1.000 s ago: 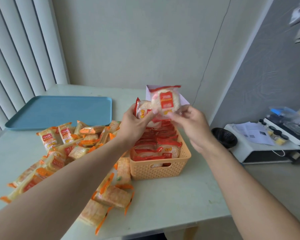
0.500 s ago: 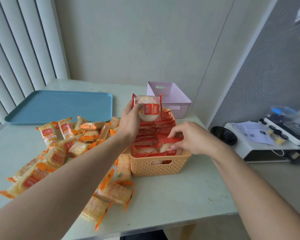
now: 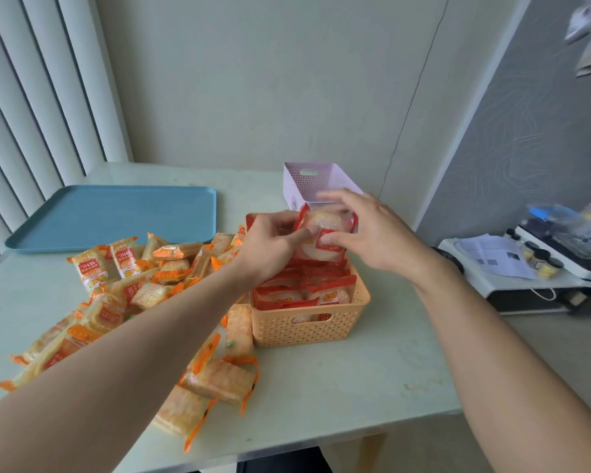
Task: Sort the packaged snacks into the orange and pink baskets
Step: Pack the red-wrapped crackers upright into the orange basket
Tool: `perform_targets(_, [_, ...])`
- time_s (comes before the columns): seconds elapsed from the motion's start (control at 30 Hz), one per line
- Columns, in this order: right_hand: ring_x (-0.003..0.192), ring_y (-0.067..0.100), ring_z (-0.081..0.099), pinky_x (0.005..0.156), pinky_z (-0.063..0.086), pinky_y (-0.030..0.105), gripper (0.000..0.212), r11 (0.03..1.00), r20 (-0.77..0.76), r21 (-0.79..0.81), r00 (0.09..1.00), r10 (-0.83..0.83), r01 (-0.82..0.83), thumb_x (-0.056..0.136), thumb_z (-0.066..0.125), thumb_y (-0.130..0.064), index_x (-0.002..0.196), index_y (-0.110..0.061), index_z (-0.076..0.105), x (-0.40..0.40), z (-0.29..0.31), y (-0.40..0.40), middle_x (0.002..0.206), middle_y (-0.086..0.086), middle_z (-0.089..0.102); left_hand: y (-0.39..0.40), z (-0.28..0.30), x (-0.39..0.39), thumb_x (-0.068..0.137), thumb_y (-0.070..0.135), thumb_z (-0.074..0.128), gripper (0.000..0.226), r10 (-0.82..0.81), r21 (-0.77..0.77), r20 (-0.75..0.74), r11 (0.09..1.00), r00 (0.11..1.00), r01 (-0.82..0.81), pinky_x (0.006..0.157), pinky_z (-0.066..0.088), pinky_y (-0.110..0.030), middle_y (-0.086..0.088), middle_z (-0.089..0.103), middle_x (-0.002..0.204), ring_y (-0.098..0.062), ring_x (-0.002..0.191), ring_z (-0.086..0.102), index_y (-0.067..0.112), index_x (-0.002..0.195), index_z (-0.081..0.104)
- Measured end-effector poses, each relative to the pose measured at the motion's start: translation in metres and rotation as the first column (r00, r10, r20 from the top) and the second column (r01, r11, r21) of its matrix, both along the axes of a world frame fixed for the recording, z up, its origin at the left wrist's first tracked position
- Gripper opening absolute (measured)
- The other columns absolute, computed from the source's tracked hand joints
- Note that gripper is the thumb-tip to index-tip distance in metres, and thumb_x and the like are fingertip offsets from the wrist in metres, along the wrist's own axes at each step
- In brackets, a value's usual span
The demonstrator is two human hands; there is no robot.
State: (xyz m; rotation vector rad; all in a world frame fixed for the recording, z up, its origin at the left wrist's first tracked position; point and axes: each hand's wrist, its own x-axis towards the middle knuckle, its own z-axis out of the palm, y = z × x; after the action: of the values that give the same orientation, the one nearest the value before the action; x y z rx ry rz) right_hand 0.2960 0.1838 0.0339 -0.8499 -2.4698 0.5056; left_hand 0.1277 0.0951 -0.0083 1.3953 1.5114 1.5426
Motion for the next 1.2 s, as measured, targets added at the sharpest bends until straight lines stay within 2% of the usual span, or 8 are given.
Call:
perform_targets(0.17, [0.087, 0.009, 0.067, 0.08, 0.053, 0.028, 0.079, 0.984, 0.004, -0.127, 0.992, 0.126, -0.124, 0.087, 0.079, -0.014, 0.136, -0.061, 0.041, 0.023, 0.003, 0.001, 0.106, -0.013, 0.064, -0.013, 0.001, -0.003, 0.08, 0.045, 0.081, 0.04, -0.104, -0.051, -0.353, 0.994, 0.93, 0.092, 0.089, 0.05, -0.023, 0.019, 0.07, 0.104, 0.0, 0.1, 0.065, 0.034, 0.115, 0.066])
perform_targets(0.33, [0.09, 0.035, 0.068, 0.084, 0.058, 0.052, 0.045, 0.95, -0.097, -0.267, 0.985, 0.143, -0.164, 0.087, 0.076, -0.018, 0.115, -0.046, 0.055, 0.031, -0.023, -0.006, 0.105, -0.004, 0.061, -0.019, -0.014, -0.029, 0.063, 0.082, 0.057, 0.098, -0.297, -0.356, -0.754, 0.934, 0.586, 0.015, 0.124, 0.003, -0.045, 0.015, 0.029, 0.16, -0.013, 0.154, 0.007, 0.041, 0.15, 0.038])
perform_targets(0.53, [0.073, 0.011, 0.057, 0.065, 0.046, 0.032, 0.037, 1.0, 0.2, -0.017, 0.98, -0.022, 0.026, 0.063, 0.093, -0.036, 0.08, -0.031, 0.061, 0.026, -0.045, -0.012, 0.076, -0.012, 0.064, -0.024, -0.009, -0.042, 0.068, 0.075, 0.062, 0.094, -0.492, -0.534, -0.623, 0.836, 0.608, 0.128, 0.124, -0.005, -0.043, 0.018, 0.015, 0.165, -0.008, 0.154, -0.008, 0.048, 0.152, 0.03])
perform_targets(0.7, [0.094, 0.011, 0.049, 0.088, 0.045, 0.036, 0.019, 0.99, 0.422, 0.138, 0.906, -0.027, -0.035, 0.08, 0.078, -0.052, 0.079, -0.033, 0.076, 0.029, -0.041, -0.012, 0.089, -0.016, 0.065, -0.023, -0.008, -0.045, 0.079, 0.063, 0.071, 0.087, -0.503, -0.548, -0.608, 0.826, 0.615, 0.133, 0.123, -0.004, -0.04, 0.017, 0.014, 0.165, -0.007, 0.153, -0.009, 0.045, 0.154, 0.029])
perform_targets(0.8, [0.097, 0.013, 0.048, 0.092, 0.045, 0.037, 0.039, 0.988, 0.565, 0.151, 0.822, -0.069, -0.021, 0.087, 0.057, -0.067, 0.08, -0.035, 0.077, 0.028, -0.031, -0.011, 0.094, -0.013, 0.069, -0.021, -0.015, -0.046, 0.085, 0.056, 0.069, 0.079, -0.47, -0.493, -0.65, 0.859, 0.597, 0.139, 0.122, -0.007, -0.038, 0.012, 0.017, 0.165, -0.011, 0.154, -0.006, 0.045, 0.153, 0.031])
perform_targets(0.93, [0.14, 0.016, 0.042, 0.118, 0.028, 0.03, 0.044, 0.988, 0.371, 0.142, 0.929, 0.003, -0.06, 0.102, 0.053, -0.046, 0.142, -0.029, 0.058, 0.012, -0.036, -0.025, 0.149, -0.006, 0.053, -0.019, -0.02, -0.041, 0.09, 0.05, 0.067, 0.07, -0.408, -0.433, -0.692, 0.895, 0.596, 0.11, 0.125, -0.004, -0.041, 0.007, 0.019, 0.165, -0.015, 0.155, 0.0, 0.041, 0.151, 0.033])
perform_targets(1.03, [0.155, 0.016, 0.017, 0.123, 0.005, 0.026, 0.05, 0.994, 0.518, -0.04, 0.848, 0.109, -0.103, 0.111, 0.033, -0.03, 0.157, -0.011, 0.033, 0.008, -0.046, -0.037, 0.166, 0.002, 0.026, -0.019, -0.022, -0.037, 0.093, 0.049, 0.062, 0.076, -0.391, -0.425, -0.717, 0.901, 0.577, 0.082, 0.125, -0.007, -0.044, 0.007, 0.014, 0.167, -0.016, 0.155, -0.005, 0.036, 0.156, 0.022])
perform_targets(1.2, [0.101, 0.03, 0.061, 0.084, 0.047, 0.04, 0.033, 0.999, 0.468, 0.039, 0.884, -0.013, -0.006, 0.107, 0.035, -0.03, 0.09, -0.024, 0.063, 0.006, -0.03, -0.038, 0.102, 0.0, 0.069, -0.019, -0.023, -0.035, 0.101, 0.053, 0.045, 0.075, -0.393, -0.473, -0.7, 0.88, 0.597, 0.025, 0.122, -0.016, -0.037, 0.009, -0.008, 0.168, -0.009, 0.152, -0.019, 0.031, 0.16, 0.005])
